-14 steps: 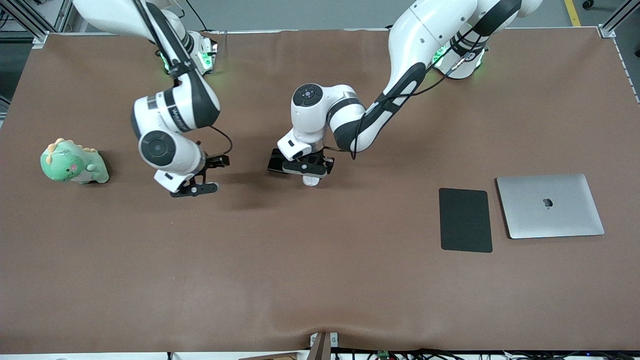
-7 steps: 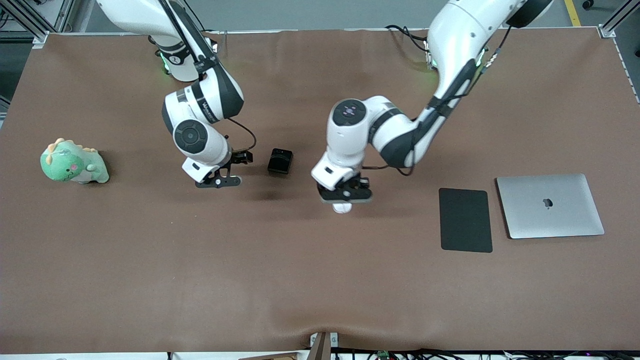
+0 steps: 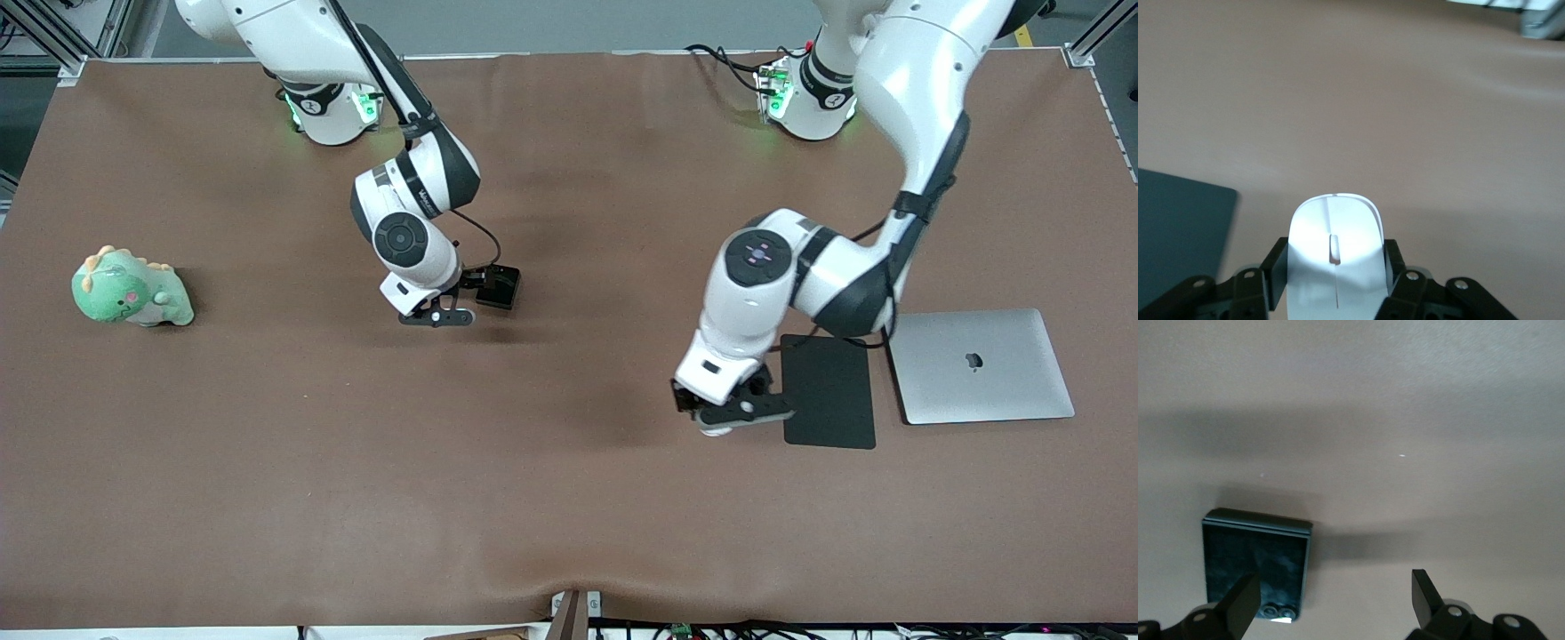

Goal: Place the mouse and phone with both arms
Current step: 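Carry the mouse toward the black pad while the right gripper grasps the phone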

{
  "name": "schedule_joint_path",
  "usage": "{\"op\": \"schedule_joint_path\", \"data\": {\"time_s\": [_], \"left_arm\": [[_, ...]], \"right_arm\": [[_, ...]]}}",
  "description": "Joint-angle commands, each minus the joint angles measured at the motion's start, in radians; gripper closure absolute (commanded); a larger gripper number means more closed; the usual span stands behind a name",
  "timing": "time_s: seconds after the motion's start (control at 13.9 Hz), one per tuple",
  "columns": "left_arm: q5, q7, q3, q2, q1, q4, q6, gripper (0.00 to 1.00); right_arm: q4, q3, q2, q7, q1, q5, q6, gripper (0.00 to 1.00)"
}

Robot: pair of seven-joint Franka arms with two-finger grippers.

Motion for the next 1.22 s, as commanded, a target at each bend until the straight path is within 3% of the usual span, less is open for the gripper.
{"op": "schedule_joint_path", "data": {"time_s": [0.0,0.22,0.5,0.65,1.15], "left_arm": [[-0.013,0.163,-0.012,-0.071,0.103,-0.103,-0.011,1.00],[-0.013,0.366,-0.049,-0.094,0.244,-0.195,-0.011,1.00],[-0.013,0.535,-0.210,-0.084,0.541,-0.293,0.002,1.00],[-0.013,0.549,-0.221,-0.053,0.571,-0.307,0.017,1.00],[-0.010,0.524,-0.214,0.047,0.588,-0.358,0.255,1.00]], "right_arm": [[0.025,-0.008,0.031,0.082,0.045,0.021,0.038,0.00],[0.030,-0.008,0.050,0.117,0.067,0.021,0.065,0.00],[0.030,-0.008,0.085,0.189,0.093,0.021,0.128,0.00],[0.033,-0.008,0.087,0.199,0.093,0.027,0.128,0.00],[0.043,-0.009,0.096,0.200,0.095,0.068,0.136,0.00]]}}
